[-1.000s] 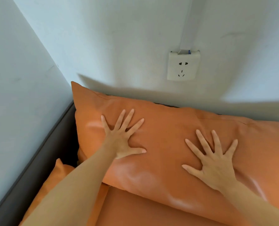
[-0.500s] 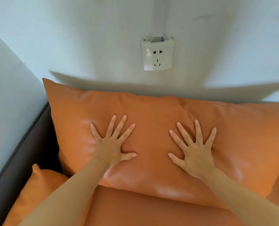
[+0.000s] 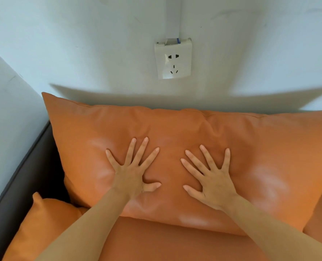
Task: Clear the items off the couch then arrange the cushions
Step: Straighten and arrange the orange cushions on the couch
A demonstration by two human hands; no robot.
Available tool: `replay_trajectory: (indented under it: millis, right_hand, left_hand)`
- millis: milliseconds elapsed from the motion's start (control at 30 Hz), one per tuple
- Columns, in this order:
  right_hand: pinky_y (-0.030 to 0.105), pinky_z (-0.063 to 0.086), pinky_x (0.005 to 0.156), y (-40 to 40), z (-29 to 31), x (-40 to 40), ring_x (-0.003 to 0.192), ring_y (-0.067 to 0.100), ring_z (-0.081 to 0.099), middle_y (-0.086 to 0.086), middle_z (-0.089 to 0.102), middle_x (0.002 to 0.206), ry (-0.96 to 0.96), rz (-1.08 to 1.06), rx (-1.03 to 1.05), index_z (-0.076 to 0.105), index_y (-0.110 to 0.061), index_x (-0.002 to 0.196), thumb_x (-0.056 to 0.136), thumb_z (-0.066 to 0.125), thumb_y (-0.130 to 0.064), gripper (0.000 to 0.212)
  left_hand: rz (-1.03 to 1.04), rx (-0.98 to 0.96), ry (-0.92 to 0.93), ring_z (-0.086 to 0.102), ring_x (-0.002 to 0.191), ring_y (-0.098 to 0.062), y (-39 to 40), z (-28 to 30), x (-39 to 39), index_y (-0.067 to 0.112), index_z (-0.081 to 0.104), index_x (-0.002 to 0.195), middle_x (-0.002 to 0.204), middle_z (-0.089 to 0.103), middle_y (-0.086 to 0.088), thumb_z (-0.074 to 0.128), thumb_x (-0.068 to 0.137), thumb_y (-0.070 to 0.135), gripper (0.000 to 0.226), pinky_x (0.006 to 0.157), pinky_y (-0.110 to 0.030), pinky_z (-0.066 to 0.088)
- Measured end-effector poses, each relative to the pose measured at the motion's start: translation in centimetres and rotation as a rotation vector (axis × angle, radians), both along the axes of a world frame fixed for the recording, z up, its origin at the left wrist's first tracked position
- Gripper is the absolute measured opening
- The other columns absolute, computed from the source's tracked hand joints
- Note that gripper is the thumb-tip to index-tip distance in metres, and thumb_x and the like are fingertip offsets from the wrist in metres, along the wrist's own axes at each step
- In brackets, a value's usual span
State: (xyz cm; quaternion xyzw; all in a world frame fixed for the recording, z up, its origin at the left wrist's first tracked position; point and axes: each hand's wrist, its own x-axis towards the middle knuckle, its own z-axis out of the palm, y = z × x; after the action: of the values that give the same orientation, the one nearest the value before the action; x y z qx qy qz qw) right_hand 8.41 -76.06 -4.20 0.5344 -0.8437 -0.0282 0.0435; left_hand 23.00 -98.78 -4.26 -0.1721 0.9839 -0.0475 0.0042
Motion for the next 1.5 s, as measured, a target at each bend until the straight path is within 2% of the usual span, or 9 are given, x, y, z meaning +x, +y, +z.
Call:
replay_trajectory:
  millis: [167,267,400,567,667,867,1067,1267,1500]
  right_hand:
    - [0.074,0.004,0.106,0.3,0.8,-0.2,0.147,0.022,0.017,-0.008,0.018,0.159,0.012,-0.001,-0.057,0.027,-0.033,0.149,0.088,0.039,-0.067,0.071]
    - [0.069,0.001,0.110,2.9,2.0,-1.3,0.146,0.015,0.019,-0.002,0.015,0.160,0.040,-0.212,-0.095,0.026,-0.031,0.149,0.089,0.037,-0.065,0.070]
    - [0.078,0.001,0.101,5.0,1.9,-3.3,0.145,0.014,0.022,-0.002,0.017,0.160,0.085,-0.286,0.006,0.028,-0.036,0.148,0.087,0.027,-0.069,0.069]
    - [0.080,-0.001,0.099,3.9,1.5,-4.4,0.145,0.014,0.020,-0.002,0.016,0.160,0.103,-0.298,0.087,0.024,-0.037,0.149,0.087,0.018,-0.071,0.071]
    - [0.079,0.000,0.100,4.4,1.8,-3.9,0.144,0.015,0.023,-0.001,0.019,0.159,0.134,-0.285,0.067,0.026,-0.036,0.149,0.088,0.019,-0.070,0.070]
    - [0.070,0.009,0.108,7.1,3.5,-1.5,0.144,0.021,0.024,-0.001,0.020,0.159,0.145,-0.162,0.042,0.031,-0.029,0.149,0.093,0.021,-0.061,0.065]
    - [0.069,0.014,0.107,12.5,5.9,0.5,0.142,0.022,0.030,-0.001,0.024,0.157,0.078,-0.130,0.057,0.034,-0.029,0.148,0.093,0.025,-0.062,0.064]
    - [0.064,0.020,0.109,19.2,9.8,1.8,0.144,0.021,0.026,-0.001,0.023,0.158,-0.011,-0.143,-0.009,0.030,-0.029,0.149,0.094,0.026,-0.063,0.065]
    - [0.062,0.028,0.106,26.6,12.5,1.4,0.142,0.023,0.029,-0.001,0.024,0.158,-0.064,-0.123,-0.030,0.030,-0.031,0.148,0.090,0.030,-0.067,0.068]
  left_hand:
    - [0.000,-0.011,-0.008,0.000,0.149,-0.028,0.4,1.0,0.2,0.041,0.011,0.152,0.163,0.000,0.001,0.030,0.067,0.091,0.101,0.092,-0.086,0.006]
    - [0.077,0.041,0.070,-0.001,0.149,-0.025,0.5,1.1,1.7,0.041,0.008,0.153,0.163,-0.002,-0.001,0.030,0.069,0.090,0.100,0.094,-0.085,0.004]
    - [0.309,0.071,0.040,-0.014,0.148,-0.022,0.5,0.0,2.8,0.047,-0.013,0.148,0.160,-0.020,0.005,0.018,0.067,0.094,0.099,0.093,-0.085,0.003]
    - [0.363,0.047,-0.119,-0.036,0.140,-0.022,1.0,1.4,0.9,0.047,-0.040,0.135,0.145,-0.049,0.006,0.019,0.066,0.091,0.100,0.098,-0.081,0.013]
    - [0.355,0.033,-0.106,-0.031,0.143,-0.023,1.7,2.1,1.7,0.046,-0.034,0.139,0.149,-0.044,0.005,0.022,0.067,0.089,0.101,0.099,-0.078,0.019]
    - [0.259,0.075,0.001,-0.025,0.145,-0.021,4.7,3.8,2.5,0.042,-0.027,0.144,0.152,-0.038,0.007,0.042,0.081,0.076,0.099,0.106,-0.074,0.007]
    - [0.036,-0.057,0.111,0.023,0.145,-0.029,11.6,6.2,2.0,0.035,0.013,0.151,0.161,0.015,-0.003,0.067,0.063,0.070,0.110,0.101,-0.074,0.015]
    - [0.070,-0.063,0.108,0.023,0.146,-0.027,19.8,8.9,1.6,0.038,0.005,0.150,0.162,0.012,-0.001,0.067,0.063,0.073,0.112,0.104,-0.073,0.014]
    - [-0.029,-0.056,0.189,0.048,0.127,-0.029,29.0,11.7,-0.3,0.032,0.034,0.142,0.150,0.040,-0.006,0.078,0.054,0.066,0.104,0.088,-0.070,0.037]
